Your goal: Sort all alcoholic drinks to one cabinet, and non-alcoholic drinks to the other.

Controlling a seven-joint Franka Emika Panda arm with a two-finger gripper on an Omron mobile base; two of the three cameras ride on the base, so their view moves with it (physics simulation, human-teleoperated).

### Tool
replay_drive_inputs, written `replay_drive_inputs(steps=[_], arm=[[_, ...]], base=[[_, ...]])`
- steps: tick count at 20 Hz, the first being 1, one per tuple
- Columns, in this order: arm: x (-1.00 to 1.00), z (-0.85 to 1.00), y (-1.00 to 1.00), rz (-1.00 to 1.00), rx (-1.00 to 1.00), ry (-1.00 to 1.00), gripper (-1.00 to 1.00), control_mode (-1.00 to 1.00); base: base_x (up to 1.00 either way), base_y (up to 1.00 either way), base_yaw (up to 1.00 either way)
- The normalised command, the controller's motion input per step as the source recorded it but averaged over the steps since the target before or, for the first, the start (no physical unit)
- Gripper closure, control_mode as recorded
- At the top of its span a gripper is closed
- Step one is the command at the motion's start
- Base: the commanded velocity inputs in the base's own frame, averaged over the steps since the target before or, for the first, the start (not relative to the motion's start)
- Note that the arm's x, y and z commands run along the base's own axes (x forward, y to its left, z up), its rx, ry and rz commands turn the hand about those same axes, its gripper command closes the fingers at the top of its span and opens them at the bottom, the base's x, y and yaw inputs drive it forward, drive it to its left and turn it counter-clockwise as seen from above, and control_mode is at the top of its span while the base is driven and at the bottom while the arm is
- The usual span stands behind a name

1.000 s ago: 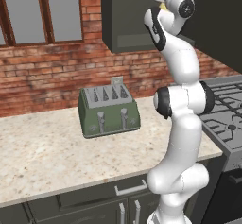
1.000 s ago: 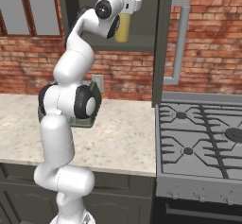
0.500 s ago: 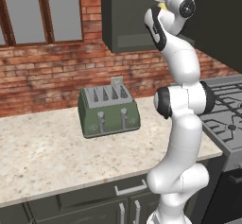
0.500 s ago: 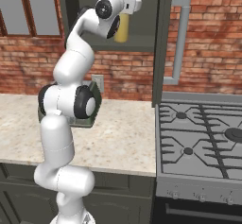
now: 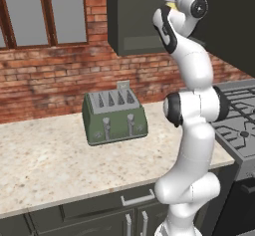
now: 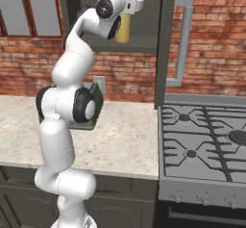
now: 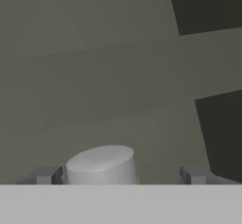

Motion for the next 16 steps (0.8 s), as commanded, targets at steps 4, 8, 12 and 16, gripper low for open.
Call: replay_drive_inputs(steps=[4,8,12,16], arm=[[-0.24,0.00,0.00,0.02,0.00,0.00,-1.00,-1.00],[-0.26,-0.01,0.00,0.02,0.00,0.00,-1.00,-1.00],[-0.38,0.00,0.00,0.02,0.00,-0.03,-1.00,-1.00],[-0.64,0.00,0.01,0.01,0.00,-0.07,-1.00,-1.00]], base=[[0.00,0.00,0.00],[0.00,0.00,0.00],[0.00,0.00,0.00],[0.00,0.00,0.00]])
